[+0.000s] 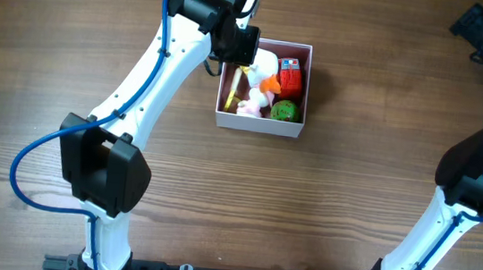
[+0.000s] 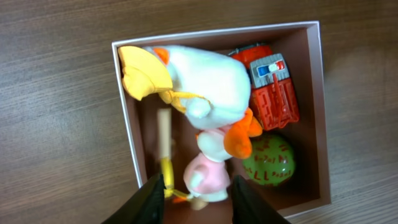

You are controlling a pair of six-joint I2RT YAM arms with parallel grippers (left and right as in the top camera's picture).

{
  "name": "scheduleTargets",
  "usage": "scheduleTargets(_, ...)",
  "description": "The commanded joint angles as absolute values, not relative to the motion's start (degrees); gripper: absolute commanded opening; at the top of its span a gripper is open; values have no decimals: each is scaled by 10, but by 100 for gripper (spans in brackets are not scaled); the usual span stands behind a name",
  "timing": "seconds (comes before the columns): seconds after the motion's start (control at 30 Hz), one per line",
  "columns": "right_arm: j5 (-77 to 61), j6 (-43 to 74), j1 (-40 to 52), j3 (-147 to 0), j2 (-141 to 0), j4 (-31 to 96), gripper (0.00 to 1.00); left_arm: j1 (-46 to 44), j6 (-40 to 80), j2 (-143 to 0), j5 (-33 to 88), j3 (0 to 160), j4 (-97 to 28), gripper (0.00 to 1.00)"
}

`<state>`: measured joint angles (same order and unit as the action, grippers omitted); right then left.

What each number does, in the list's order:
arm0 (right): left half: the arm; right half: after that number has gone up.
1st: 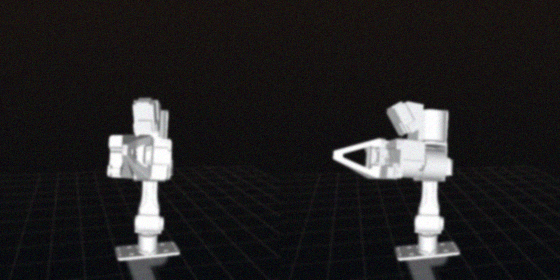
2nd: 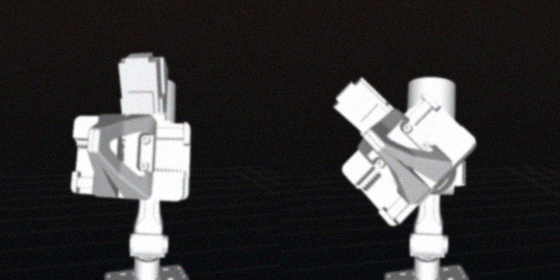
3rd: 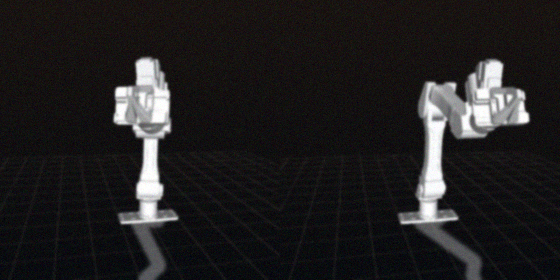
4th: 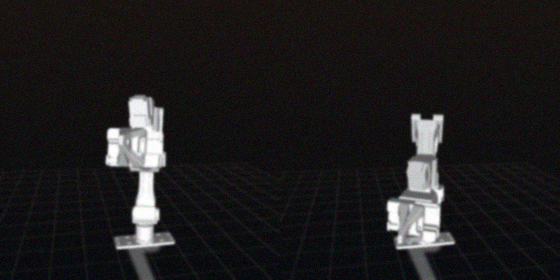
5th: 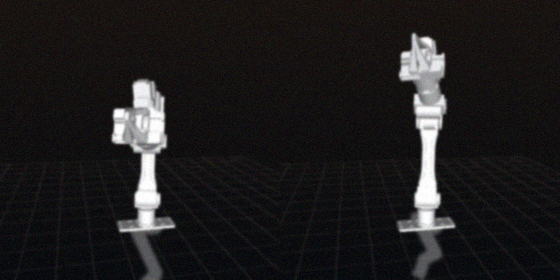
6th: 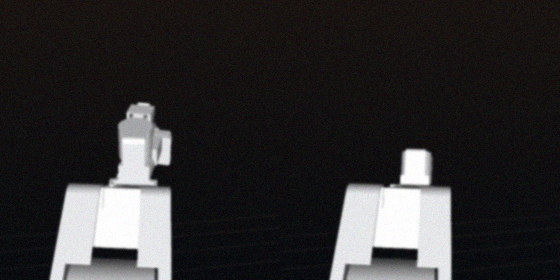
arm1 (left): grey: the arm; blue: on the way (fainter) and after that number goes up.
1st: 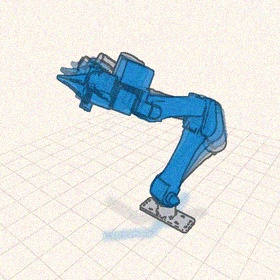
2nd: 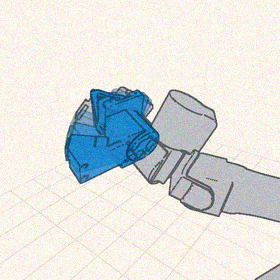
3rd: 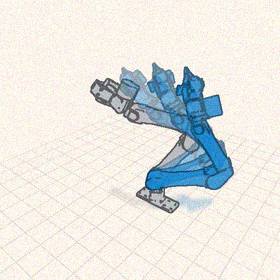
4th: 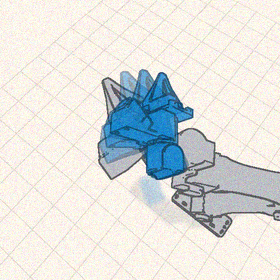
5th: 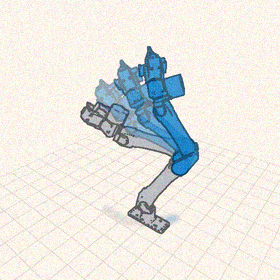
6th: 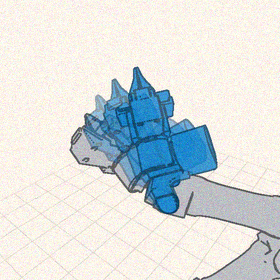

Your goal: Pack container

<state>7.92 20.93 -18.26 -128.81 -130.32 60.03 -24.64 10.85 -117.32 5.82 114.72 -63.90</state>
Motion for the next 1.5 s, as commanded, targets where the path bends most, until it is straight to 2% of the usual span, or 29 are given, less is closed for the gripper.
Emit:
scheduleTargets(0.0,76,211,-182,-1289,-1308,599,100,-245,109,-1179,55,1150,-635,44)
scheduleTargets(0.07,76,211,-182,-1289,-1308,599,100,-245,110,-1178,55,1150,-635,52)
scheduleTargets(0.1,76,211,-182,-1289,-1308,599,100,-245,110,-1175,55,1150,-635,63)
scheduleTargets(0.17,76,211,-182,-1289,-1308,599,100,-243,110,-1168,55,1150,-637,78)
scheduleTargets(0.23,76,211,-182,-1289,-1308,599,100,-236,110,-1150,54,1150,-646,100)
scheduleTargets(0.6,76,211,-182,-1289,-1308,599,100,-162,127,-1041,8,1150,-830,100)
scheduleTargets(0.77,76,211,-182,-1289,-1308,599,100,-171,133,-1005,-6,1150,-881,100)
scheduleTargets(0.93,76,211,-182,-1289,-1308,599,100,-199,203,-954,-96,1150,-940,100)
scheduleTargets(1.13,76,211,-182,-1289,-1308,599,100,-244,231,-832,-122,1125,-949,100)
scheduleTargets(1.47,76,211,-182,-1289,-1308,598,100,-246,294,-617,-130,1029,-904,100)
